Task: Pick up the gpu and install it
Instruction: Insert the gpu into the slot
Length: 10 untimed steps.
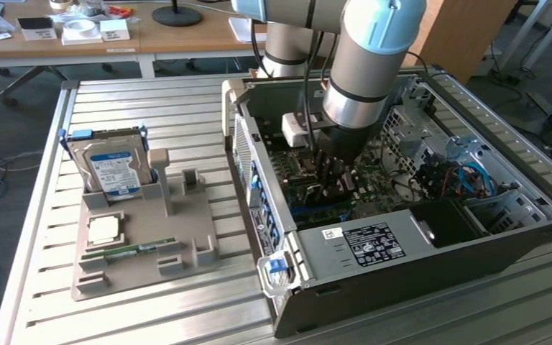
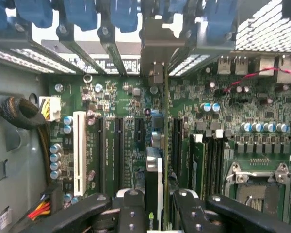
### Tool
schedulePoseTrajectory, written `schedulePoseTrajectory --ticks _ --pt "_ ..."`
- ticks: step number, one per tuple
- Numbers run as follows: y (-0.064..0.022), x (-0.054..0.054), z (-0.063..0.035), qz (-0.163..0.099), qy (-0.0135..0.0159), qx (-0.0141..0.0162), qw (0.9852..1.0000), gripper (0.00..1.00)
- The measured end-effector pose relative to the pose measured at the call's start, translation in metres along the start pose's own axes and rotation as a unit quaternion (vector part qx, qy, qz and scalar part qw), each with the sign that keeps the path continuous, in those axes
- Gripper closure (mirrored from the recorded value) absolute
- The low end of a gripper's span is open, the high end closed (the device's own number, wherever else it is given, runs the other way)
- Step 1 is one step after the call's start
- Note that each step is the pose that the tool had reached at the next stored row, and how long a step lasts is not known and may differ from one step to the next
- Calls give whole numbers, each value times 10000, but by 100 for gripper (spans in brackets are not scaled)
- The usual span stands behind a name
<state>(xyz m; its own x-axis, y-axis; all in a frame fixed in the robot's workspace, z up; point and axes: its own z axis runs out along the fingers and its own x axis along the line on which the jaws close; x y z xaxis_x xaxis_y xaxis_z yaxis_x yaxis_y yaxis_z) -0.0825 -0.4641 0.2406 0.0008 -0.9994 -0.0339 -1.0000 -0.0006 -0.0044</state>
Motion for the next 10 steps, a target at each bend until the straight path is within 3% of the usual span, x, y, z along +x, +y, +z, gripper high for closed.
schedulePoseTrajectory --ticks 10 --pt "0 1 6 0 4 -1 10000 73"
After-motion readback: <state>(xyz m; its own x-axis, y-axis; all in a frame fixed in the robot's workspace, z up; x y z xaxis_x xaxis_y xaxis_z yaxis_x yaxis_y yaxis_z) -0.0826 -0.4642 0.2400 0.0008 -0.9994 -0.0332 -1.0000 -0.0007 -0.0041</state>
